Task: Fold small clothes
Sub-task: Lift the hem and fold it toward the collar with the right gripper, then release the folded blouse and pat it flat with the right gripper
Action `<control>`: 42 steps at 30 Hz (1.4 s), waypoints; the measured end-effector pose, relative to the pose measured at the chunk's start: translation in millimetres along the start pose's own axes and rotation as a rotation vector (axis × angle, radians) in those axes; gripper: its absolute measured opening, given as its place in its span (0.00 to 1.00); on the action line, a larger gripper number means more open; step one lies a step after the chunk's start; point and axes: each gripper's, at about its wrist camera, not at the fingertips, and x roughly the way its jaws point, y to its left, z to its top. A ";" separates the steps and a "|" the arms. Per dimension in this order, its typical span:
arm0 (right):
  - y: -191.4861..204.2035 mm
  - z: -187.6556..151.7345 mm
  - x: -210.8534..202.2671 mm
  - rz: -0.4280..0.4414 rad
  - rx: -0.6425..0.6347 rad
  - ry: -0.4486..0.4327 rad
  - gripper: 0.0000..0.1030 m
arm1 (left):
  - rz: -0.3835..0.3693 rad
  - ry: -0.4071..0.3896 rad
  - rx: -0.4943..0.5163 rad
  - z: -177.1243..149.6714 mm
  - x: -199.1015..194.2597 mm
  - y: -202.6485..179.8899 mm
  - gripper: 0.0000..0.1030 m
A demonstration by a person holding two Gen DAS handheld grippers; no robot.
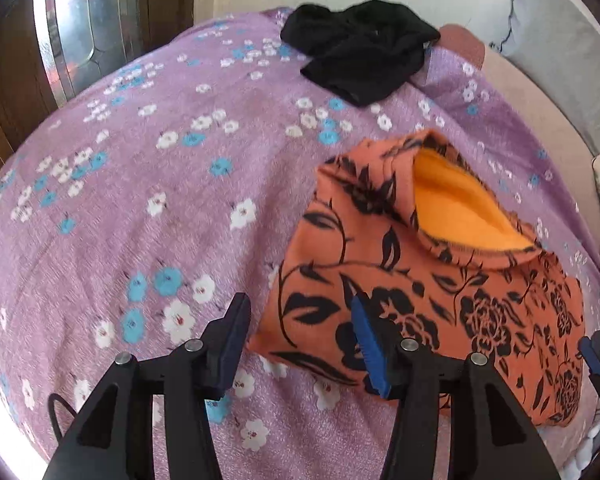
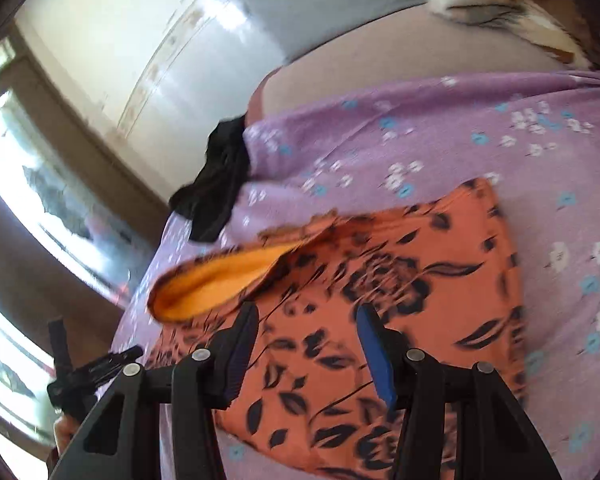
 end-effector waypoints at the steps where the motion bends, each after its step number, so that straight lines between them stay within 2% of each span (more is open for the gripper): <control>1: 15.6 -7.0 16.9 0.010 -0.032 0.045 0.53 | 0.008 0.009 -0.001 -1.2 3.9 1.4 0.52; 3: 47.5 -18.8 53.9 0.009 -0.107 0.124 0.53 | 0.020 0.005 -0.010 1.4 8.2 4.9 0.52; 7: 105.5 -25.6 132.1 0.031 -0.210 0.265 0.51 | -0.006 0.011 -0.042 18.4 15.4 11.7 0.52; 9: 129.8 -19.5 170.9 -0.010 -0.291 0.305 0.51 | 0.011 0.007 -0.042 26.6 19.1 11.5 0.52; 11: 144.3 -0.7 203.3 -0.042 -0.337 0.290 0.51 | 0.010 0.017 -0.072 34.8 24.5 15.5 0.52; 13: 143.5 29.2 228.8 -0.092 -0.311 0.260 0.52 | -0.017 0.044 -0.110 41.0 30.1 22.5 0.52; 15: 135.2 63.6 239.7 -0.170 -0.249 0.167 0.50 | -0.027 0.062 -0.124 43.8 31.8 26.7 0.52; 18: 114.6 101.9 221.0 -0.212 -0.122 -0.001 0.50 | -0.034 0.070 -0.124 46.7 31.3 31.3 0.52; 21: 103.4 108.5 184.9 -0.193 -0.091 -0.055 0.50 | -0.016 0.044 -0.133 48.5 25.3 34.9 0.52; 24: 88.9 92.7 142.7 -0.223 -0.117 -0.036 0.50 | -0.018 0.031 -0.127 47.7 20.5 31.9 0.52; 27: 55.8 62.3 83.1 -0.279 -0.113 -0.018 0.50 | -0.023 0.020 -0.075 41.6 14.4 18.9 0.52; 32: -8.1 6.0 0.7 -0.336 0.013 0.026 0.52 | -0.003 -0.016 0.056 29.0 8.5 -11.0 0.52; 34: -30.7 -16.4 -13.1 -0.344 0.066 0.054 0.52 | 0.028 0.004 0.106 24.7 19.2 -19.5 0.55; 35: -43.5 -27.4 -12.9 -0.353 0.101 0.095 0.52 | 0.056 0.028 0.127 22.7 28.7 -21.5 0.57; 36: -56.9 -38.2 -10.4 -0.358 0.142 0.139 0.52 | 0.076 0.040 0.132 21.0 36.0 -20.6 0.64; 37: -64.4 -45.6 -12.8 -0.326 0.166 0.134 0.51 | 0.084 0.027 0.120 20.7 37.1 -16.8 0.71; 38: -64.4 -48.5 -20.8 -0.300 0.168 0.099 0.50 | 0.081 0.024 0.111 21.4 34.8 -13.1 0.72; 40: -58.7 -47.3 -33.1 -0.293 0.189 0.099 0.50 | 0.051 0.031 0.098 21.8 25.5 -4.2 0.72; 42: -49.8 -47.9 -48.5 -0.246 0.191 0.057 0.51 | 0.043 0.006 0.077 16.2 9.9 9.1 0.72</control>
